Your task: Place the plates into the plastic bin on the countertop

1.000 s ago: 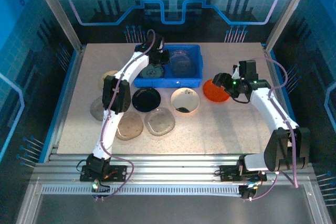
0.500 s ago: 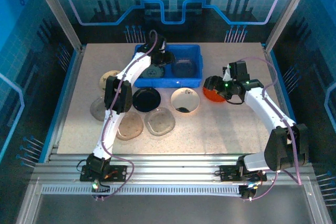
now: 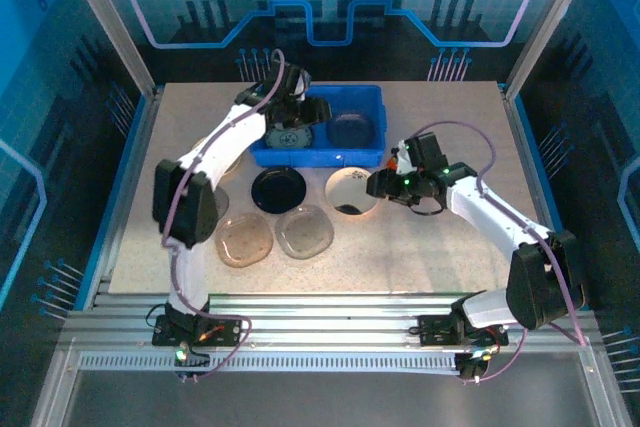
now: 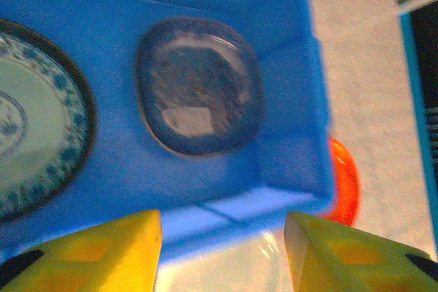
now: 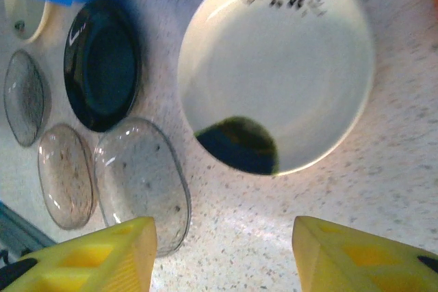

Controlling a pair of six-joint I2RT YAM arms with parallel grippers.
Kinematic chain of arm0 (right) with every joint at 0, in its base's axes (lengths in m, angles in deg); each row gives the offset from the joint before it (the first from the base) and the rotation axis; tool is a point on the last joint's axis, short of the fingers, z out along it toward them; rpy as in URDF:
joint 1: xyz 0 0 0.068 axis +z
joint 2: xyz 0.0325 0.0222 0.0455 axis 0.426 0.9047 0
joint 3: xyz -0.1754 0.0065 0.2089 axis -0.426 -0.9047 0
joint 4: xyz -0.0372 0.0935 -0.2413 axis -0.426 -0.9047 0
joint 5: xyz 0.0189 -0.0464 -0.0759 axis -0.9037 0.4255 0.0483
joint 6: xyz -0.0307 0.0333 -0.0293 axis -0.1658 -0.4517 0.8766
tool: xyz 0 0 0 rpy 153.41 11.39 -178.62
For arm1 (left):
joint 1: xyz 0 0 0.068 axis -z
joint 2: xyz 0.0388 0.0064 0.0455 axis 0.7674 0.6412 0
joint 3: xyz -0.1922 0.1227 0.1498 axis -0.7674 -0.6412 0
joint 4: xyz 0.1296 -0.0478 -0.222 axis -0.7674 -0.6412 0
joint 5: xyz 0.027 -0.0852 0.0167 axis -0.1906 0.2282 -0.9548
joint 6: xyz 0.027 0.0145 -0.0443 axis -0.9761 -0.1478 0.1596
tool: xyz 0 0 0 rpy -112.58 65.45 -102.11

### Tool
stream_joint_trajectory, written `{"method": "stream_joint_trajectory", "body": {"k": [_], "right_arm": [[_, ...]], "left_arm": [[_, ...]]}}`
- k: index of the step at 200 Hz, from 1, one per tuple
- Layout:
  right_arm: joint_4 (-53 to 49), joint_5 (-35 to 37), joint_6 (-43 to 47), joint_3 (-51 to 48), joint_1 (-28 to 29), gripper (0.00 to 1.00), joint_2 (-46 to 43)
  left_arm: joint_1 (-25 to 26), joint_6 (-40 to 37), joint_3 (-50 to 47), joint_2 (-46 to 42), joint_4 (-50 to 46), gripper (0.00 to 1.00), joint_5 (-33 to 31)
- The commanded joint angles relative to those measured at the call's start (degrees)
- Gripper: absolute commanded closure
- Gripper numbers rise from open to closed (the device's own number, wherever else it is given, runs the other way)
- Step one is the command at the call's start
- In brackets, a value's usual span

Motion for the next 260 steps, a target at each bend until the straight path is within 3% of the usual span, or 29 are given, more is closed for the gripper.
{"method": "stream_joint_trajectory", "body": {"k": [1, 49, 77, 103, 132, 170, 260], "right_arm": [[3.2, -1.4, -0.8, -1.7, 2.9, 0.44, 0.0], [3.1, 6.0, -4.1, -6.3, 3.0, 0.45, -1.2], [5.6, 8.1, -8.6, -10.0, -1.3, 0.46, -2.6], [7.8, 8.7, -10.9, -13.6, -8.0, 0.47, -4.0], [13.3, 8.1, -12.4, -17.3, -15.3, 0.49, -5.8], [15.0, 9.0, -13.0, -16.5, -20.7, 0.49, -4.4], [28.3, 6.4, -19.8, -18.6, -26.4, 0.61, 5.7]], "left_arm": [[1.8, -1.4, -9.1, -7.2, 3.8, 0.49, 1.6], [4.7, -0.6, -29.6, -21.2, 8.9, 0.48, 1.8], [5.3, 1.5, -37.0, -25.9, 12.9, 0.44, 3.8], [6.3, 2.7, -40.6, -27.4, 17.2, 0.34, 4.9], [6.9, 4.1, -42.6, -26.5, 23.4, 0.26, 7.5], [7.8, 4.6, -42.0, -24.2, 26.5, 0.25, 8.7], [7.8, 4.4, -40.5, -21.0, 29.7, 0.25, 9.7]]}}
